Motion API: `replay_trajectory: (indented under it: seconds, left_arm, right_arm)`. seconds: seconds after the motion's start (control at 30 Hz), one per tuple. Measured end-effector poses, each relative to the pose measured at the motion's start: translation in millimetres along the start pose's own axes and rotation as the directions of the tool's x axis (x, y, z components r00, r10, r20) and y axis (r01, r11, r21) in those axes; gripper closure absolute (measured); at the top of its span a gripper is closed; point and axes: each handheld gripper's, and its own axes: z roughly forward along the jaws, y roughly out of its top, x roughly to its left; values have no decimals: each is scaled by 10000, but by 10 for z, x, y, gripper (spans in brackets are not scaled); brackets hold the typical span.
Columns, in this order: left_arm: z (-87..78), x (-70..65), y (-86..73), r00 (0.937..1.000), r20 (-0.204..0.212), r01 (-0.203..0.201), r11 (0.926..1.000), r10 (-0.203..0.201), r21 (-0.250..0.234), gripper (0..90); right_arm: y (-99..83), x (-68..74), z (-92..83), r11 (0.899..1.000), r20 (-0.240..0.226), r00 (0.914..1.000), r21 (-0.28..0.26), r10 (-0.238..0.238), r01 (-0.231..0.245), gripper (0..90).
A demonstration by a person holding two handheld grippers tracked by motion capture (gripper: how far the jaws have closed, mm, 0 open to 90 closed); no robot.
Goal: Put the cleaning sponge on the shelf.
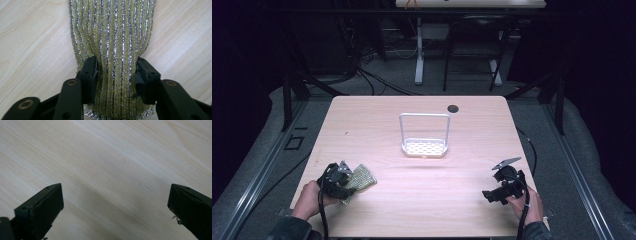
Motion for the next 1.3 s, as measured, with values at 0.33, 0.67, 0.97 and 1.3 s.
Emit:
replay_trajectory:
  seconds: [0.33, 0.67, 0.97, 1.3]
  left_arm:
    - [-32, 11, -12, 9994, -323, 84, 9997, -91, -215, 654]
    - [-151, -33, -46, 9985, -485, 229, 9970, -265, -738, 659]
    - [-225, -98, 10, 9981, -609, 52, 9948, -114, -1014, 655]
    - [-278, -197, 90, 9977, -656, -247, 9918, 165, -1257, 652]
  right_arm:
    - [9, -16, 27, 10000, -117, 9999, -72, 3, -4, 5]
    - [8, 2, -15, 9996, 43, 10000, -270, -48, 49, 7]
    - [12, -3, -10, 9998, 59, 9999, -167, -92, 93, 7]
    - [20, 6, 6, 9998, 34, 10000, -169, -88, 89, 7]
